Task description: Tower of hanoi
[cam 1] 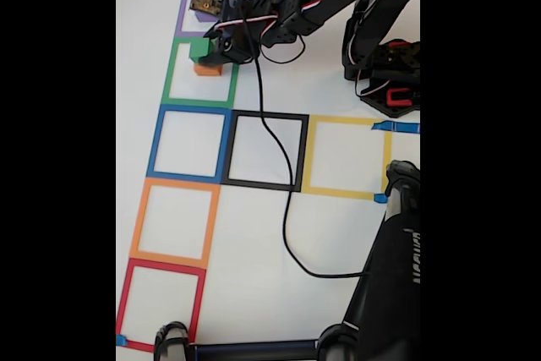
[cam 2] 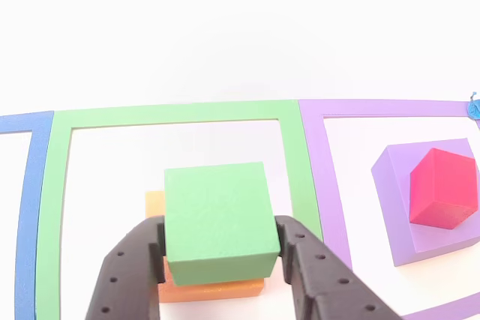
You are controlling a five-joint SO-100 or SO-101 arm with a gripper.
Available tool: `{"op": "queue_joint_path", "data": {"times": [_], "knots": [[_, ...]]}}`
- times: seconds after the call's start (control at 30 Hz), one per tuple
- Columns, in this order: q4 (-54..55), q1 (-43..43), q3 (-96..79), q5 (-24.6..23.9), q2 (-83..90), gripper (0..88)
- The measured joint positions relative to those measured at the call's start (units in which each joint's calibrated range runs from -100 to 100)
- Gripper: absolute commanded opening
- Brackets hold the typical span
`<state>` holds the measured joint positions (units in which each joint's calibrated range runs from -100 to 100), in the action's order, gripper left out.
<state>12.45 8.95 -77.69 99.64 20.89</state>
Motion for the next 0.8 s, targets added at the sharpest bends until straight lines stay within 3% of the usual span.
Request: {"op": "queue_joint_path", "data": {"times": [0.8], "knots": [[0.7, -1.5, -0.7, 0.0, 1.2, 9.5]]}}
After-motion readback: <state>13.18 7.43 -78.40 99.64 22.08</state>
